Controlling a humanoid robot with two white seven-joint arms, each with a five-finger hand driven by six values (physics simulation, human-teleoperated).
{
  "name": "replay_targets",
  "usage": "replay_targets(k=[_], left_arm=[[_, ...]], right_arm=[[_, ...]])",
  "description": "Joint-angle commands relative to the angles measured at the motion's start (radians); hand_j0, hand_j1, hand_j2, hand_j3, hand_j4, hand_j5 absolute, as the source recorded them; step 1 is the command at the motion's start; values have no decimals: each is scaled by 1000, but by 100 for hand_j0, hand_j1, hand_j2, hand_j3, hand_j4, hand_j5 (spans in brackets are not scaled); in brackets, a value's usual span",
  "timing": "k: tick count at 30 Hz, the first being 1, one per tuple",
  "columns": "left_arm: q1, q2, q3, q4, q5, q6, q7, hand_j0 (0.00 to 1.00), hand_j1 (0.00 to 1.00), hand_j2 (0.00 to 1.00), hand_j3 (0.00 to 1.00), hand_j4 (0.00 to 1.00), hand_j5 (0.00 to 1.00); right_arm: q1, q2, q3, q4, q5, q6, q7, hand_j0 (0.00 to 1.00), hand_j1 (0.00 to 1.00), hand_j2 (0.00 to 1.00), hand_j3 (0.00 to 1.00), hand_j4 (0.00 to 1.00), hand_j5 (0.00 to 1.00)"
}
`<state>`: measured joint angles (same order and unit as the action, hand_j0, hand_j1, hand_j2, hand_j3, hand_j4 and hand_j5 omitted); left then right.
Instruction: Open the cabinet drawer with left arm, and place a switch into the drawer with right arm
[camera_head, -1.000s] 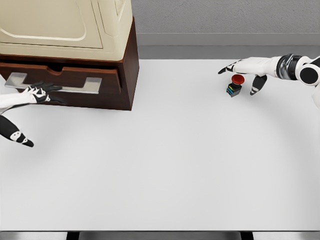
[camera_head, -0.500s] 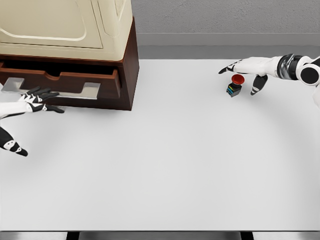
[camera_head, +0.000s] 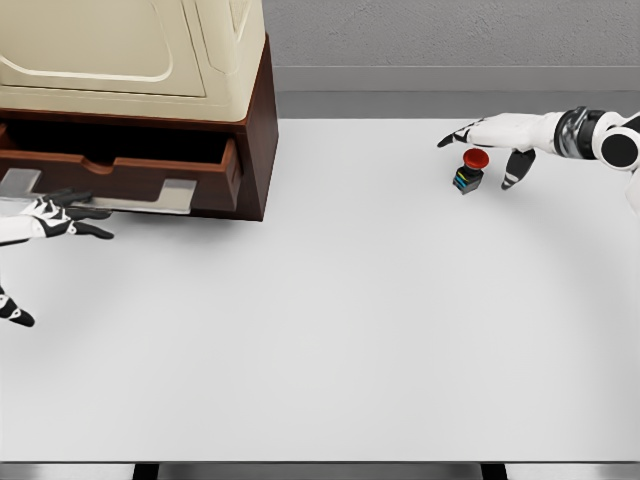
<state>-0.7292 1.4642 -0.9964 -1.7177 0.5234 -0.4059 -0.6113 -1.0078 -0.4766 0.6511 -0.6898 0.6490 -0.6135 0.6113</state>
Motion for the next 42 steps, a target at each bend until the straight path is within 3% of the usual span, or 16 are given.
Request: replay_targets(k=[1,10,27,28,29,42], left_arm=[[1,13,-33,20,-174,-25,0,100,100,100,100,100,100],[1,68,-68,21,-172,-136,0,100,100,100,100,100,100],[1,104,-83,21,-171,-200,0,100,100,100,100,100,100],[1,105,-83,21,-171,-200,0,100,100,100,100,100,100],[1,107,-83,21,-171,-200,0,100,100,100,100,100,100],[-3,108,-60,20,-148,-200,0,100,100,100,100,100,100]], right_arm=[[0,0,-2,0,-5,3,0,100,100,100,100,100,100],[0,-4,-5,0,-5,3,0,100,100,100,100,100,100],[0,-4,-2,1,-5,3,0,100,100,100,100,100,100],[0,-4,-1,1,-5,3,0,100,100,100,100,100,100],[0,-2,-1,3,-6,3,0,92,92,92,92,92,92],[0,3,2,30,-8,3,0,88,88,88,88,88,88]])
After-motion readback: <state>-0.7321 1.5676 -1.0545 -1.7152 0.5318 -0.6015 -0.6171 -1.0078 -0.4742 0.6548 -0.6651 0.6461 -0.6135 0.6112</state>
